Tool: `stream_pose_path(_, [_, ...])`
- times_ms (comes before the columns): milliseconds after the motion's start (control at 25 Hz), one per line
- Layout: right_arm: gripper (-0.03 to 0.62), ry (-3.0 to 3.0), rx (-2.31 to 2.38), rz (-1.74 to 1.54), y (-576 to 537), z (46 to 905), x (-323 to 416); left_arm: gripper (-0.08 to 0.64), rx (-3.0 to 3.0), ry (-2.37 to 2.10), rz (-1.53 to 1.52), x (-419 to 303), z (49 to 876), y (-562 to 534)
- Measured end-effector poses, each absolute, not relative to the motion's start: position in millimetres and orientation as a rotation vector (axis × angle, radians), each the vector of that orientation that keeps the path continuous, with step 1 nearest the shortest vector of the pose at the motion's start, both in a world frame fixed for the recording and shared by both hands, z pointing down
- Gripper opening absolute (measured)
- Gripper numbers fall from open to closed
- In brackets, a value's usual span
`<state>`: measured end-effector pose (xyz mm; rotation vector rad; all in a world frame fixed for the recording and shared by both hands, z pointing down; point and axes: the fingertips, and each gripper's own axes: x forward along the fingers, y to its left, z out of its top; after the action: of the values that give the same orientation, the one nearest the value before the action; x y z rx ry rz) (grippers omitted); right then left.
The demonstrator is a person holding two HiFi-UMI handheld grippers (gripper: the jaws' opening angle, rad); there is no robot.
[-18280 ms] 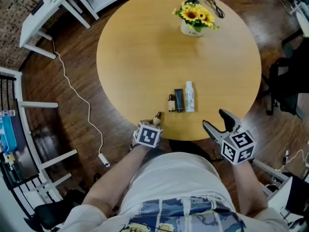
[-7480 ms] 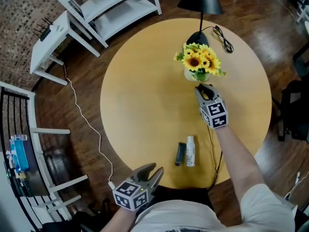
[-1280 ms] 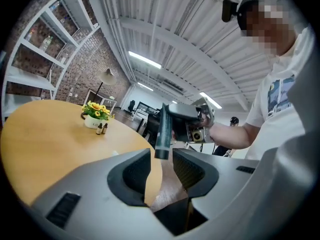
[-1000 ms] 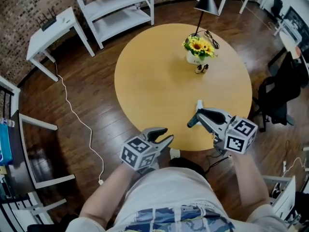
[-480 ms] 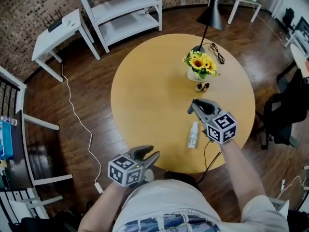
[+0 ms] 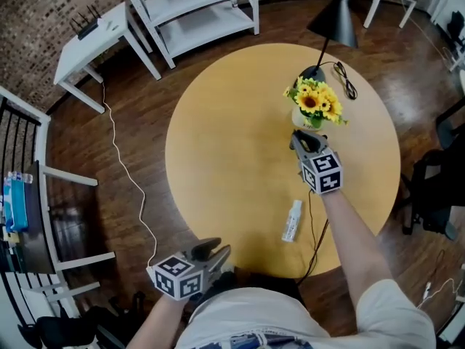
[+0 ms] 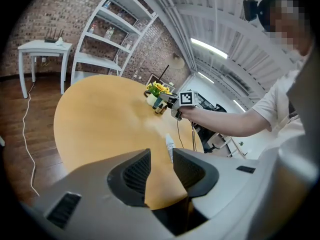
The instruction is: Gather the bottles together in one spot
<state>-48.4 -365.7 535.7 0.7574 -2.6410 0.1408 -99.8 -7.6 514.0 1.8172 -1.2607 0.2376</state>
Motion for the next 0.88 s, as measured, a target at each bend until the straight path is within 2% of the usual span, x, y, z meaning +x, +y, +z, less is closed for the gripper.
stream_pose_path(680, [0.062, -2.594, 0.871, 0.103, -398, 583, -53, 0.118, 1.74, -1.285, 0.224, -98, 531, -14])
stream_pose_path(760, [0.071, -2.586, 0.865, 0.108, -397, 583, -54, 0.118, 1.744, -1.28, 0.226, -98, 530, -15])
stream_pose_path(880, [0.129, -2.585, 0.866, 0.115, -397, 582, -54, 0.118, 1.754, -1.277, 0.231, -99, 529, -16])
